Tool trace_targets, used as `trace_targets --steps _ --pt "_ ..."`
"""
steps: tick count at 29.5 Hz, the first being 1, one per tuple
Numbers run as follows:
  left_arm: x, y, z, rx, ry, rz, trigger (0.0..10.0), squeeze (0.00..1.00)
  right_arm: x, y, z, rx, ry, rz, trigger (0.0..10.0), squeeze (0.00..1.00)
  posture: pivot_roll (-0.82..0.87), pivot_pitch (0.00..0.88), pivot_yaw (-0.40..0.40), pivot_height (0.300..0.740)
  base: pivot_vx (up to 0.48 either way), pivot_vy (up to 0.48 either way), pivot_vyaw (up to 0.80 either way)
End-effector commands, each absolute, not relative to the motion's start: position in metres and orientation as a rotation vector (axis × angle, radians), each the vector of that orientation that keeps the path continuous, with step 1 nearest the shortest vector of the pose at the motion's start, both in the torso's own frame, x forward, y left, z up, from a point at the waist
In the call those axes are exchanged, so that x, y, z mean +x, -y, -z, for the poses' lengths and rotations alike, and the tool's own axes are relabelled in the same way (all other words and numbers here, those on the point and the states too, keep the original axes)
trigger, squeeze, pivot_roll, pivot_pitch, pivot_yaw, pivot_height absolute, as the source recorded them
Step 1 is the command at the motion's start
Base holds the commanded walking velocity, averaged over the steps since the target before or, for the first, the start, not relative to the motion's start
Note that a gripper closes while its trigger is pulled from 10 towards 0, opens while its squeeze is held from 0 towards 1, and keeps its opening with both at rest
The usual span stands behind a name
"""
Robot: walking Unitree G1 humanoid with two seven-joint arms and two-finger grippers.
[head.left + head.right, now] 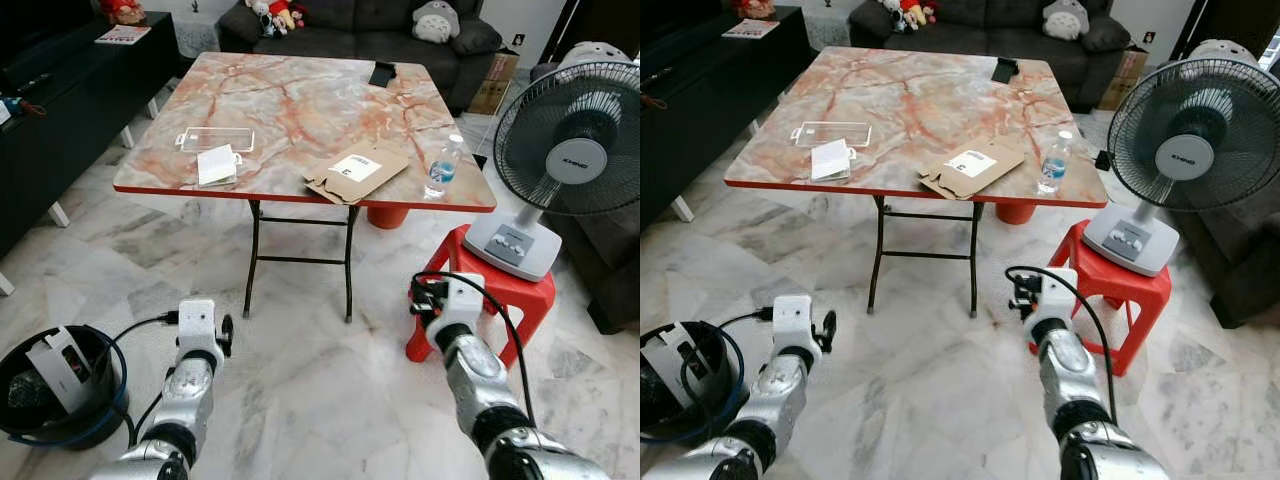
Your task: Picking trash to rubbish bin
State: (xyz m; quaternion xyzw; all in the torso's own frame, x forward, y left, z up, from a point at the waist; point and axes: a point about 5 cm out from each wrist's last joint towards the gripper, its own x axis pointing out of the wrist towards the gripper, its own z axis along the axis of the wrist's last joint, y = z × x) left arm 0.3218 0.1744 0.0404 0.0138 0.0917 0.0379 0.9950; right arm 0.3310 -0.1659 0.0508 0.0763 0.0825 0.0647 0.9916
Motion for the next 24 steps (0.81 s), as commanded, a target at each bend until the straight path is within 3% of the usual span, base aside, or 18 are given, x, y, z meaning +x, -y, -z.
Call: trace_targets --steps 1,7,24 --pt "0.323 -0.174 -0.044 0.044 -0.158 -0.073 10.0 0.0 0.337 0.162 -0.06 0.145 -0.124 -0.149 10.0 0.0 0.01 0.0 -0.085 0.74 0.0 0.0 0.67" --pt "0.329 -0.171 -0.054 0.048 -0.109 -0.062 10.0 0.0 0.337 0.161 -0.059 0.178 -0.14 -0.158 10.0 0.0 0.01 0.0 -0.086 0.74 0.041 0.0 0.37" --pt "0.338 -0.176 -0.067 0.053 -0.064 -0.074 10.0 0.0 0.343 0.162 -0.069 0.217 -0.088 -0.136 10.0 0.0 0.02 0.002 -0.093 0.74 0.318 0.0 0.05"
